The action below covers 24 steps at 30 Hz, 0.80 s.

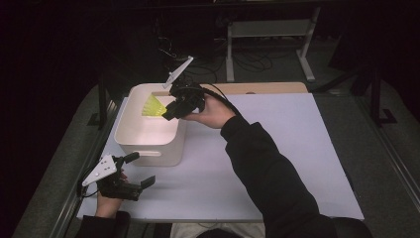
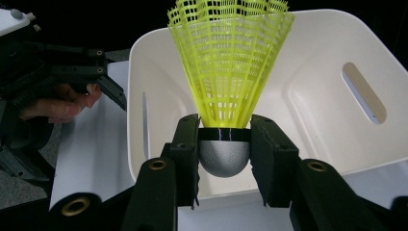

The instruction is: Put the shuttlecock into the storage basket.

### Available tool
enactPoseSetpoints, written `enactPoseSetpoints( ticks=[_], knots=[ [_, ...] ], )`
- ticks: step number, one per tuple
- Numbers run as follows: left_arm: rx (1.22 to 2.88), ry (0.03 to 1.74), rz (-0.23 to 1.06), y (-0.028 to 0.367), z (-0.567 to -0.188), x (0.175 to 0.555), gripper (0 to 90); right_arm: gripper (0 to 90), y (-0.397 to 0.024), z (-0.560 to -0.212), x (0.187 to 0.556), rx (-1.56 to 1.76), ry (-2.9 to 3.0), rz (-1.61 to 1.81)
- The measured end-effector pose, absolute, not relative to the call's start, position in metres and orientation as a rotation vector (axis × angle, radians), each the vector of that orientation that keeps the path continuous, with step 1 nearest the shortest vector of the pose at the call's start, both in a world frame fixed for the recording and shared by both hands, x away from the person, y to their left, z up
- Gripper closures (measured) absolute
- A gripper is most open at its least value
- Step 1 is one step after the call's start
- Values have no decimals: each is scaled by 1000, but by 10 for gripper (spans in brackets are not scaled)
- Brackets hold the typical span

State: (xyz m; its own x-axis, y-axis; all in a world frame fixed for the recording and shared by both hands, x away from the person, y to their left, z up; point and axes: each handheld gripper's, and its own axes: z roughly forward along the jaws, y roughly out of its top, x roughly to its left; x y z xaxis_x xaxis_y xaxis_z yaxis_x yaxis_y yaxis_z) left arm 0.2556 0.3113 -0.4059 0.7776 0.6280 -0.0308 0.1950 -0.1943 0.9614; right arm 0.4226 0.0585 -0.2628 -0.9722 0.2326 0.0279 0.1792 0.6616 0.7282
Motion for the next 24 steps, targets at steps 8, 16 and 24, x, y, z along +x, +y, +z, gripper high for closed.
enactPoseSetpoints(
  ticks=[8,16,24],
  knots=[
    [1757,644,445,311,-406,256,0,633,67,-272,422,336,2828,1211],
    [1756,643,445,312,-406,256,0,633,72,-277,421,325,2844,1209],
    [1756,643,445,312,-406,255,0,633,78,-285,420,314,2861,1209]
  ],
)
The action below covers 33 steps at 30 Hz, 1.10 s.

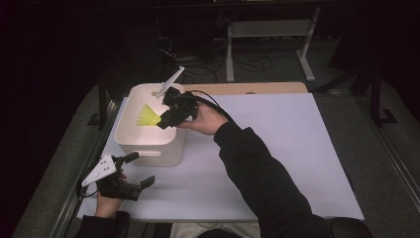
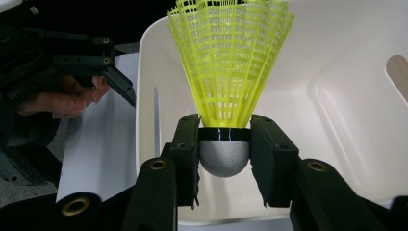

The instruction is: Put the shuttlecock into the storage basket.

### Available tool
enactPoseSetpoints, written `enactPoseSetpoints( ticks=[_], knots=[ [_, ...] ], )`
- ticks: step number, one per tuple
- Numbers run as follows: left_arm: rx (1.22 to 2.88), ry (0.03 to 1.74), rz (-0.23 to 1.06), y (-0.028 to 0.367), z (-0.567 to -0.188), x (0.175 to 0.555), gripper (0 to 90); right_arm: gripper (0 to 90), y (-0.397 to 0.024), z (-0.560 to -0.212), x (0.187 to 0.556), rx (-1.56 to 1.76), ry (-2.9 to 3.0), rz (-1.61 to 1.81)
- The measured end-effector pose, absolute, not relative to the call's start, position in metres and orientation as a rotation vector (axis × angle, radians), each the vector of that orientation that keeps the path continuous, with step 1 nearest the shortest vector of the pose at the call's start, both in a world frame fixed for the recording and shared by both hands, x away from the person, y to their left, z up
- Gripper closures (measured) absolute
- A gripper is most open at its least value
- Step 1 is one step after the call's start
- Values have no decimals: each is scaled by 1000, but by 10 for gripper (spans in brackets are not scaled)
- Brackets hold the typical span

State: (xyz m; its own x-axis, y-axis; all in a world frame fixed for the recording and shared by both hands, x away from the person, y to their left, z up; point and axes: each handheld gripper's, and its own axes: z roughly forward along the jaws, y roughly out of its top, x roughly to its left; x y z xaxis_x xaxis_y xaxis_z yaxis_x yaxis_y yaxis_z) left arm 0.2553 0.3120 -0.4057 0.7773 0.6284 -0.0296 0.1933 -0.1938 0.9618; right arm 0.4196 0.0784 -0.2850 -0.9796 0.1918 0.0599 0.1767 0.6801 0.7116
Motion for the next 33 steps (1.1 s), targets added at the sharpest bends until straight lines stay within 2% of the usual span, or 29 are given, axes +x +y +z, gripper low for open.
enactPoseSetpoints(
  ticks=[27,29,33],
  knots=[
    [1754,636,444,312,-406,255,0,631,92,-312,422,313,2923,1176],
    [1755,636,445,312,-406,255,0,610,92,-313,422,310,2927,1182],
    [1755,636,444,312,-406,255,0,475,90,-313,422,335,2917,1193]
  ],
)
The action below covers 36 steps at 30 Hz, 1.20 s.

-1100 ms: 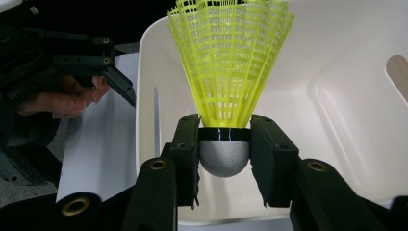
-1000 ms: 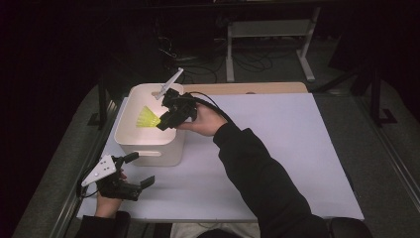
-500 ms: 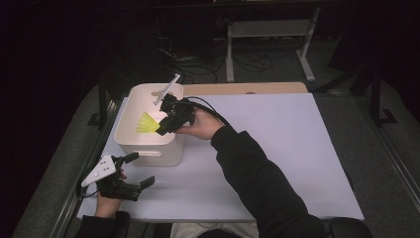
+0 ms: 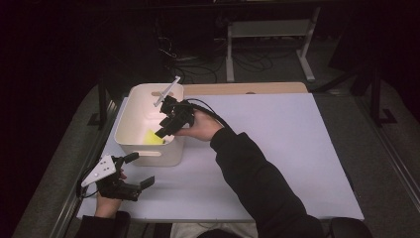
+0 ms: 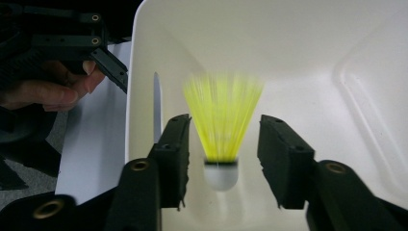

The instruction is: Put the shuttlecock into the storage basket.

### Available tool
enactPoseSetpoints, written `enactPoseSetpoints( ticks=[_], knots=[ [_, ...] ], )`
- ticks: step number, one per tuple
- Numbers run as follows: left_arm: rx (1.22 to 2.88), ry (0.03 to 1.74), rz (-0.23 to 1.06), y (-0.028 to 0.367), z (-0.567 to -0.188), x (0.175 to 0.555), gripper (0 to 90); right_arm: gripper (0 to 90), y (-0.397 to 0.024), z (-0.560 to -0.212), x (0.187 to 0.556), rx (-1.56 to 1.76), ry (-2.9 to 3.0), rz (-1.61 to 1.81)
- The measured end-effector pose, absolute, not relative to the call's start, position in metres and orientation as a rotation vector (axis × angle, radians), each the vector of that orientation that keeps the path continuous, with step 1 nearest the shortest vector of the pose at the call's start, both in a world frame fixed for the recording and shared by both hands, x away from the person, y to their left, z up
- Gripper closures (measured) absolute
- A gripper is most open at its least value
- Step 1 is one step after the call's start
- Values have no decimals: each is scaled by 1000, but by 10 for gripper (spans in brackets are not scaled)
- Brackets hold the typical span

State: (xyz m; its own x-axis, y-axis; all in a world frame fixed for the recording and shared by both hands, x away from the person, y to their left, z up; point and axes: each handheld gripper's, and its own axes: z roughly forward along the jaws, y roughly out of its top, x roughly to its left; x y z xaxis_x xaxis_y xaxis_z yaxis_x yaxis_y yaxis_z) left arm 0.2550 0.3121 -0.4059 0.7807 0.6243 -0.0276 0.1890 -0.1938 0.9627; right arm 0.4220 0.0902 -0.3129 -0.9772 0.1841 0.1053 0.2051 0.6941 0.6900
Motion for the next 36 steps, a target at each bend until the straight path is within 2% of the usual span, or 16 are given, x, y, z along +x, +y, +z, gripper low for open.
enactPoseSetpoints(
  ticks=[3,4,7,8,9,12,15,17,36],
  knots=[
    [1756,637,442,312,-406,255,0,316,86,-310,422,-355,-2854,-1204],
    [1756,638,443,312,-406,255,0,316,86,-310,422,-355,-2854,-1204],
    [1758,637,441,312,-406,255,0,224,82,-307,422,-369,-2852,-1220],
    [1758,637,441,312,-406,255,0,224,82,-307,422,-369,-2852,-1220],
    [1759,637,441,312,-406,254,0,134,77,-304,422,-394,-2857,-1242],
    [1760,636,440,312,-406,254,0,110,74,-303,422,-402,-2863,-1256],
    [1758,638,438,312,-406,255,0,20,68,-301,421,-410,-2856,-1279],
    [1757,637,438,312,-406,255,0,0,66,-300,421,-411,-2857,-1286],
    [1757,637,437,312,-406,255,0,0,44,-294,411,-419,-2886,-1342]
  ],
)
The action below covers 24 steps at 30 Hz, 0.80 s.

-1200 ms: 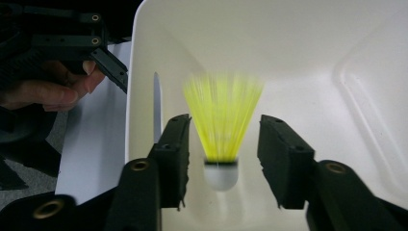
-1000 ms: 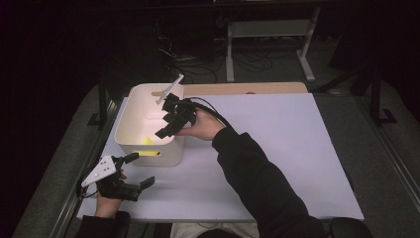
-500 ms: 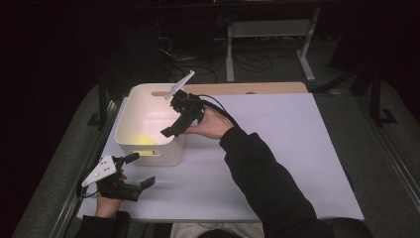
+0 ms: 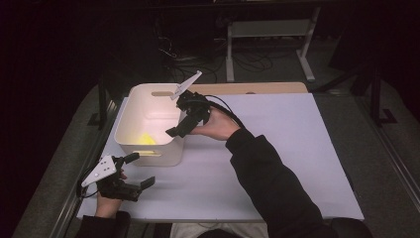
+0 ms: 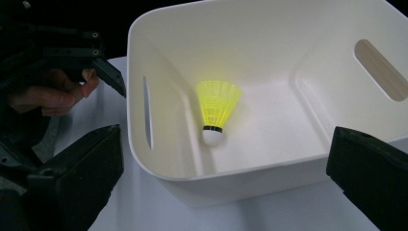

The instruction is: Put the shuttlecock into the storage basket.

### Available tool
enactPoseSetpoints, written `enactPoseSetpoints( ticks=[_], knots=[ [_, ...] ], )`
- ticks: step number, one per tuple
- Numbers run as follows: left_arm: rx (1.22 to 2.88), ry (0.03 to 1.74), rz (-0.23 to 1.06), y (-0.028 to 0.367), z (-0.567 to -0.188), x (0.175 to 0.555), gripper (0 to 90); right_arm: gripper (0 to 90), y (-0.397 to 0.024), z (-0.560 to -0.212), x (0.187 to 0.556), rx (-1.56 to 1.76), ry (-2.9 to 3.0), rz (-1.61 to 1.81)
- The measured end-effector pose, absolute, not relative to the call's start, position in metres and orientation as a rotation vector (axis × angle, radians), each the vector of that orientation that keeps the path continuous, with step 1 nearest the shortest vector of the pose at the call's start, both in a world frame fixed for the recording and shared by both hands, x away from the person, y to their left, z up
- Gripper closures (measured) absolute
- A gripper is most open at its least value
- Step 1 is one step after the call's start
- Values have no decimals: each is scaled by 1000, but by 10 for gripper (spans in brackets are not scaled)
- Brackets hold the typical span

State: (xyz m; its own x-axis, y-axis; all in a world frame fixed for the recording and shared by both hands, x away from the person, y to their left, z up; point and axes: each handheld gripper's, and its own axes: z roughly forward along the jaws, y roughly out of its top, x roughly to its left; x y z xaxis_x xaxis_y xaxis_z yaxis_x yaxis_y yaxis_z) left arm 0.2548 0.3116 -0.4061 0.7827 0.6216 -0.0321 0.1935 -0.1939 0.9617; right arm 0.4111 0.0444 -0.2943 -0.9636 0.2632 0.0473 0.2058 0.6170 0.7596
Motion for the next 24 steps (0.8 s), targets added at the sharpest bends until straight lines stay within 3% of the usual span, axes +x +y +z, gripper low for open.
enactPoseSetpoints(
  ticks=[24],
  knots=[
    [1758,641,437,312,-406,254,0,0,0,-302,403,469,2722,1313]
  ],
)
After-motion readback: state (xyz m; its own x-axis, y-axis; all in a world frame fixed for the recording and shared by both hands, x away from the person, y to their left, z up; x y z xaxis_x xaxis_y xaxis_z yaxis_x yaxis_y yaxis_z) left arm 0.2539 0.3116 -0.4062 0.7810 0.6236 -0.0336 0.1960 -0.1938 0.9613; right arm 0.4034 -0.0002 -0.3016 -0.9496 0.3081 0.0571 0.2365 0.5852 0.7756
